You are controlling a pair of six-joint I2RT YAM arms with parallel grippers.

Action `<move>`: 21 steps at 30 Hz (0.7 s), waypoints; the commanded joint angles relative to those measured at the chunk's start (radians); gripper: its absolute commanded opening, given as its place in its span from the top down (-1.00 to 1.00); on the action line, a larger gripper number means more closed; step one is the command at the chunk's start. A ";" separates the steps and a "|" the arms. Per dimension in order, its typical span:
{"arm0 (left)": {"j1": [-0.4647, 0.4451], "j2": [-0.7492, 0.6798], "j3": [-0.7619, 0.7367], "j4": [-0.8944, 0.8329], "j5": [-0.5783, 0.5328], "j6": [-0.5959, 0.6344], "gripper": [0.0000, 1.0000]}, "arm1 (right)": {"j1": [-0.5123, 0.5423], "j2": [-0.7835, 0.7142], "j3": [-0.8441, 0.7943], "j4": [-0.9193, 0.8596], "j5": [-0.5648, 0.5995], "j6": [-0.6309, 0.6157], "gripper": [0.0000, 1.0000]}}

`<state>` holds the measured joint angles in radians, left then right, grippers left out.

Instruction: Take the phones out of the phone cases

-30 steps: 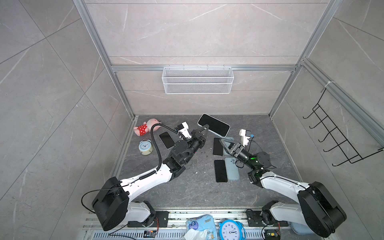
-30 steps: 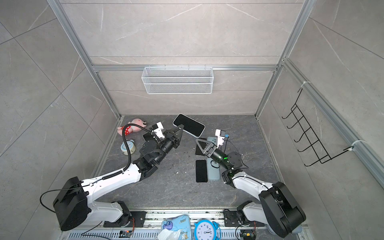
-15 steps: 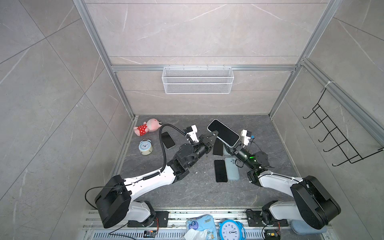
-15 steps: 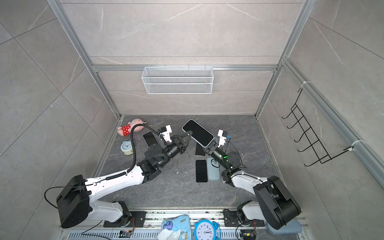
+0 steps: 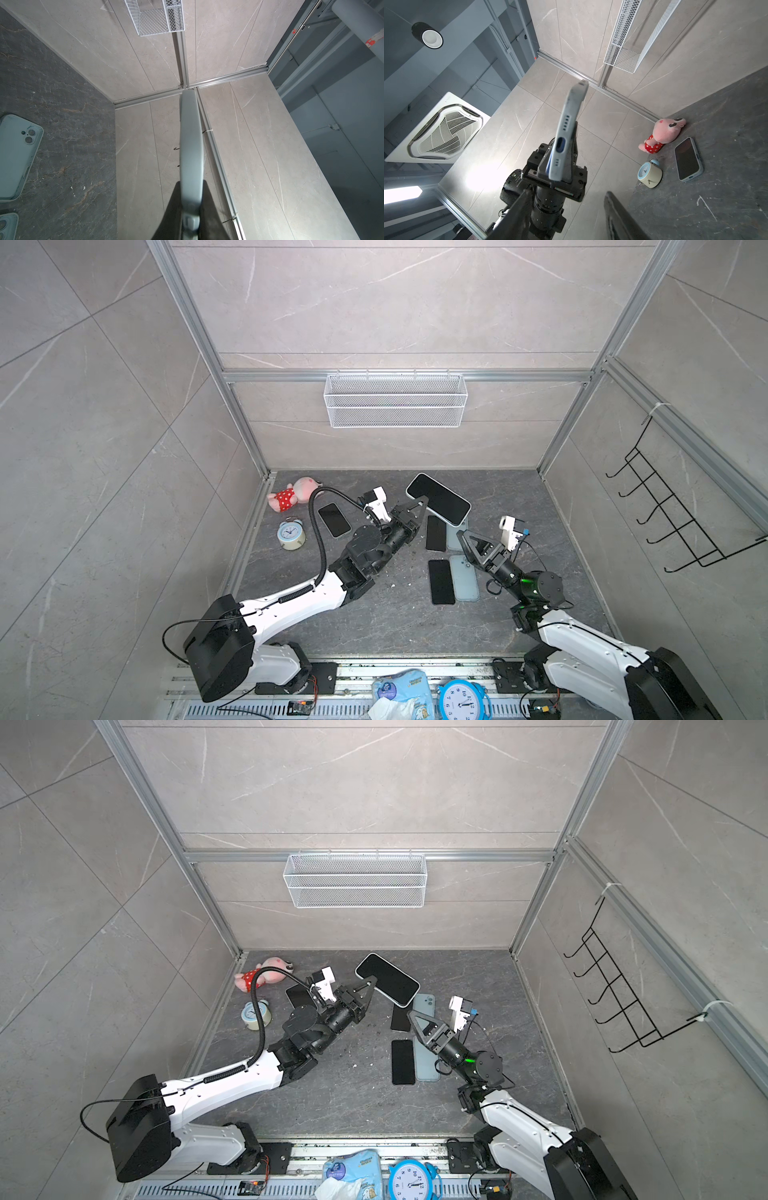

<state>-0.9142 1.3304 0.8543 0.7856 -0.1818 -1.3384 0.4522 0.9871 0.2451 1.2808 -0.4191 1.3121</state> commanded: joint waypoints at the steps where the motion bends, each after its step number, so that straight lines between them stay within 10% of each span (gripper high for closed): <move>1: 0.002 0.003 0.039 0.118 -0.015 0.012 1.00 | 0.005 -0.007 0.029 -0.067 -0.015 -0.028 -0.14; 21: -0.002 0.020 0.036 0.141 -0.001 0.010 1.00 | 0.005 0.136 0.063 0.088 -0.012 0.022 -0.15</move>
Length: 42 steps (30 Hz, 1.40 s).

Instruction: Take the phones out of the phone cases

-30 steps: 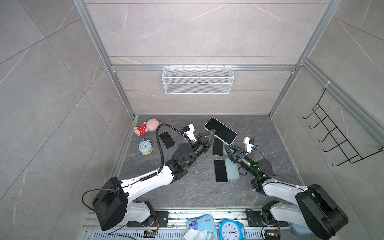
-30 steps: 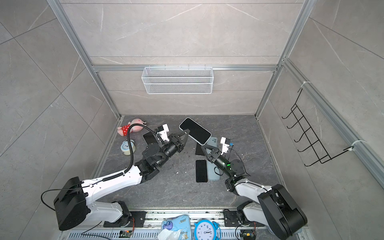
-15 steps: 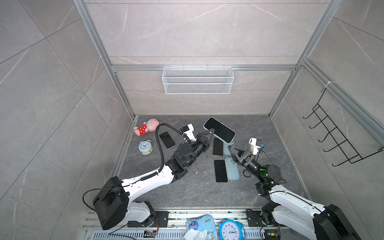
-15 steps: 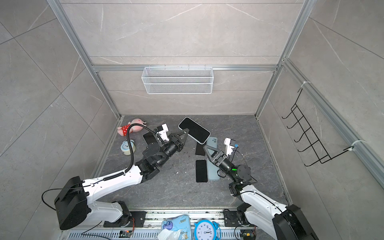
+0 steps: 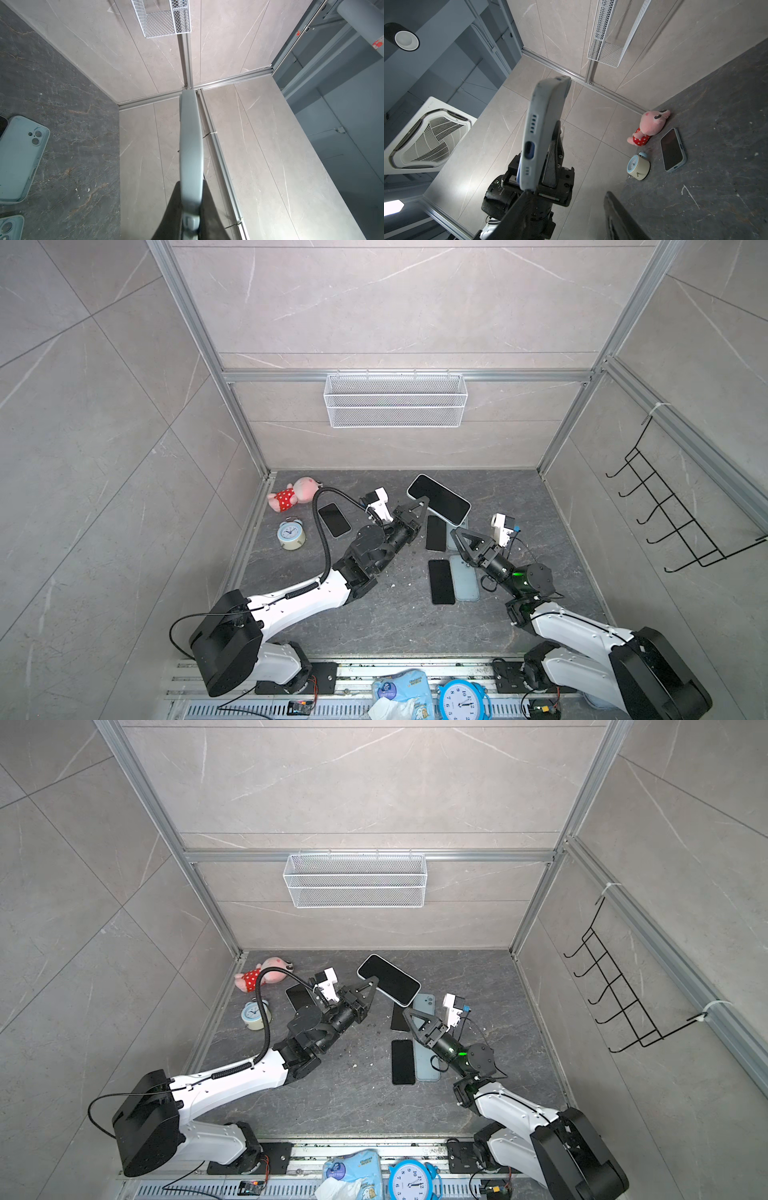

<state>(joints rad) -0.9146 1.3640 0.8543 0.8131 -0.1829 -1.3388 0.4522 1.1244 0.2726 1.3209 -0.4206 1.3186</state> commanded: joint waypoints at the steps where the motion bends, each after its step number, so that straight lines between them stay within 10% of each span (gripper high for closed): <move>1: -0.002 -0.013 0.036 0.115 0.000 0.009 1.00 | 0.006 -0.003 0.036 0.046 -0.010 0.014 -0.16; 42: -0.044 -0.028 0.037 0.192 -0.004 -0.003 1.00 | 0.000 0.301 0.043 0.146 0.052 0.010 0.05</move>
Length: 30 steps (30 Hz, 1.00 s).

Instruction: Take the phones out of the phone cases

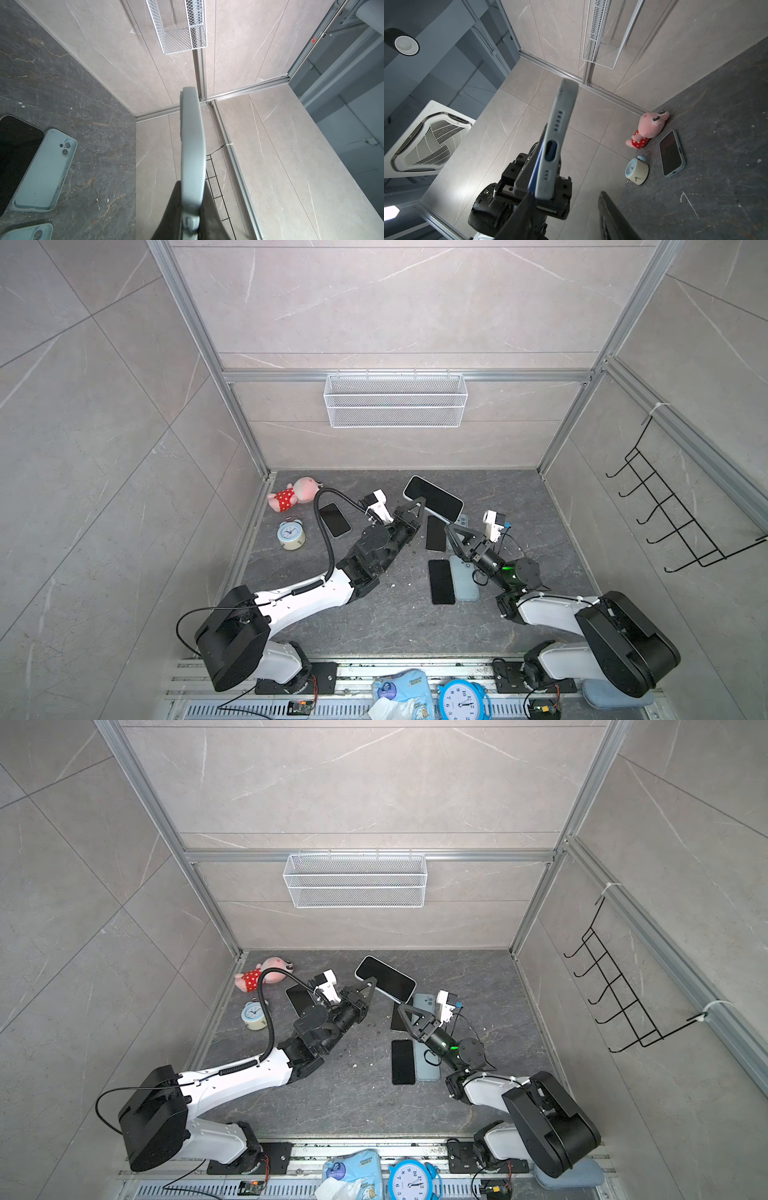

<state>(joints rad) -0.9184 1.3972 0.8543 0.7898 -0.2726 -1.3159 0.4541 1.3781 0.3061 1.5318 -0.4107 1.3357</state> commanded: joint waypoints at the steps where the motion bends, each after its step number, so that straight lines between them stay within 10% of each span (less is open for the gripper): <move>1: -0.040 -0.064 0.037 0.220 0.087 -0.027 1.00 | -0.003 0.059 0.013 -0.065 0.040 -0.005 0.06; 13: 0.049 -0.237 -0.049 0.078 0.179 -0.029 1.00 | -0.162 -0.021 -0.058 -0.107 -0.059 0.074 -0.12; 16: 0.160 -0.334 -0.068 -0.107 0.305 -0.013 1.00 | -0.220 -0.200 -0.025 -0.419 -0.161 0.009 -0.18; 23: 0.476 -0.380 0.053 -0.488 0.801 0.138 1.00 | -0.224 -0.565 0.409 -1.704 -0.090 -0.628 -0.21; 30: 0.498 -0.280 0.148 -0.524 0.974 0.259 1.00 | -0.224 -0.477 0.592 -1.786 -0.312 -0.768 -0.23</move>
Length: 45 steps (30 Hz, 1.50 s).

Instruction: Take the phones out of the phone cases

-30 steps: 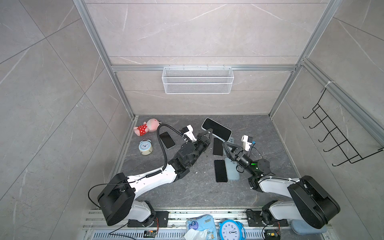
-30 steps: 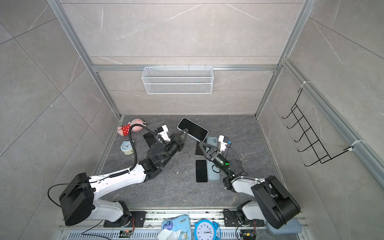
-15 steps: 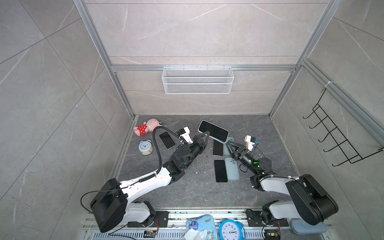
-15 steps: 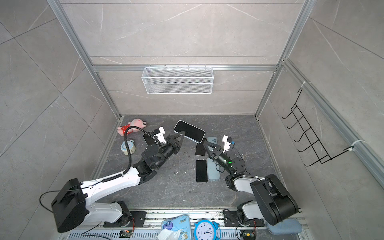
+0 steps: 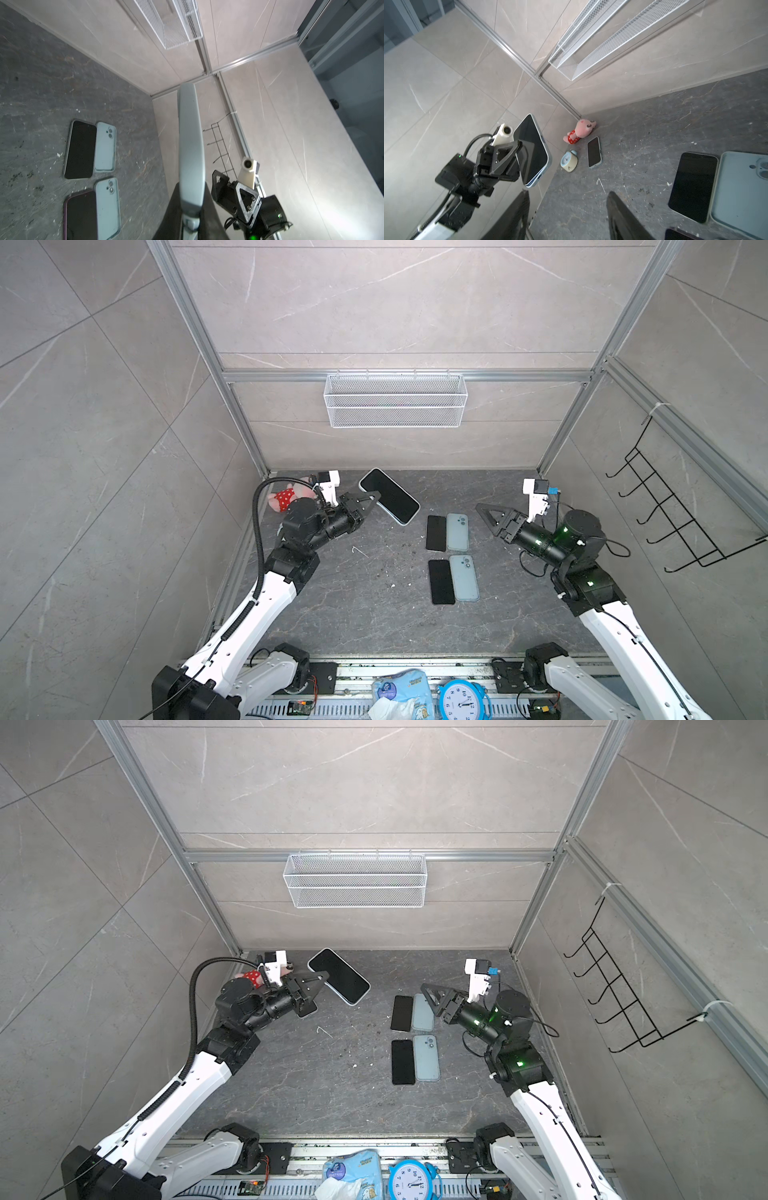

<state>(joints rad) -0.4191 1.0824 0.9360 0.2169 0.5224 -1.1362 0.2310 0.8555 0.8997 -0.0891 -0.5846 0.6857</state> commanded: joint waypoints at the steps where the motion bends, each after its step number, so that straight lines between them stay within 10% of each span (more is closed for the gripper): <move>1: -0.001 0.056 0.080 0.059 0.214 0.085 1.00 | -0.001 0.058 0.006 -0.145 -0.186 -0.125 -0.23; 11: -0.002 0.209 0.188 0.062 0.503 0.311 1.00 | 0.003 0.127 0.064 -0.287 -0.404 -0.382 -0.21; 22: -0.001 0.256 0.308 -0.146 0.678 0.693 1.00 | 0.141 0.254 0.116 -0.317 -0.399 -0.618 -0.14; 34: -0.001 0.340 0.440 -0.331 0.729 0.985 1.00 | 0.194 0.370 0.310 -0.641 -0.434 -1.167 0.17; 45: -0.001 0.350 0.459 -0.346 0.753 1.017 1.00 | 0.194 0.460 0.402 -0.709 -0.407 -1.239 0.27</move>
<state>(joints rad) -0.4191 1.4425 1.3403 -0.1593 1.2072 -0.1440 0.4206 1.2957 1.2697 -0.7425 -0.9916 -0.5026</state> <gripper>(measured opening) 0.114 0.367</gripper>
